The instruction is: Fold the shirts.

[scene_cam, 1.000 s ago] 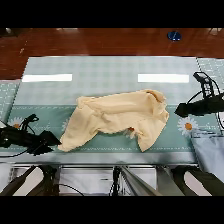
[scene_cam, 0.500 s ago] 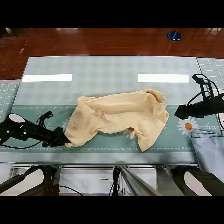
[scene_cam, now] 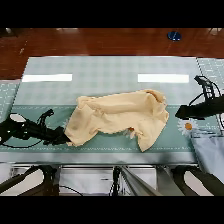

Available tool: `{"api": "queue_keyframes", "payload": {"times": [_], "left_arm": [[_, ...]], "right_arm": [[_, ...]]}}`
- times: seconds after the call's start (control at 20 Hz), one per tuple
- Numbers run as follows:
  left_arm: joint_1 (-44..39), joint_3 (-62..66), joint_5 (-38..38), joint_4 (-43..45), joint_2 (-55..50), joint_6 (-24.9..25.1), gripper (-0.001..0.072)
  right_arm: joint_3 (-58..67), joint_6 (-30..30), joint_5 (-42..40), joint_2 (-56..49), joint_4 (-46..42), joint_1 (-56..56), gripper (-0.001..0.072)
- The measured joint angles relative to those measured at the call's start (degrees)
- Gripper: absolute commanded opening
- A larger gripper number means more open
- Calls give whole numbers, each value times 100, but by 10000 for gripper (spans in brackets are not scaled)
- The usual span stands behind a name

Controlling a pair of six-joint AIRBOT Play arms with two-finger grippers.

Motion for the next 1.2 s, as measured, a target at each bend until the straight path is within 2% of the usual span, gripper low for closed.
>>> {"api": "queue_keyframes", "payload": {"times": [0.3,0.8,0.9,1.0,1.05,1.1,1.2], "left_arm": [[-2,9,2,-15,0,98,23],[0,708,116,55,-2,118,23],[-2,861,7,15,-2,105,23],[-2,946,-35,9,-2,103,23],[-2,975,-46,-13,-2,103,23],[-2,992,-68,-13,-2,101,23],[-2,1016,-79,-22,-2,101,23]], "right_arm": [[-125,-588,-101,-839,1331,-1038,576],[-144,-920,-621,-1952,1759,-984,563],[-146,-925,-881,-2022,1757,-723,489],[-144,-837,-1137,-2079,1751,-433,384],[-140,-785,-1246,-2114,1738,-284,145],[-146,-732,-1353,-2155,1694,-144,22],[-144,-684,-1445,-2175,1650,57,25]]}}
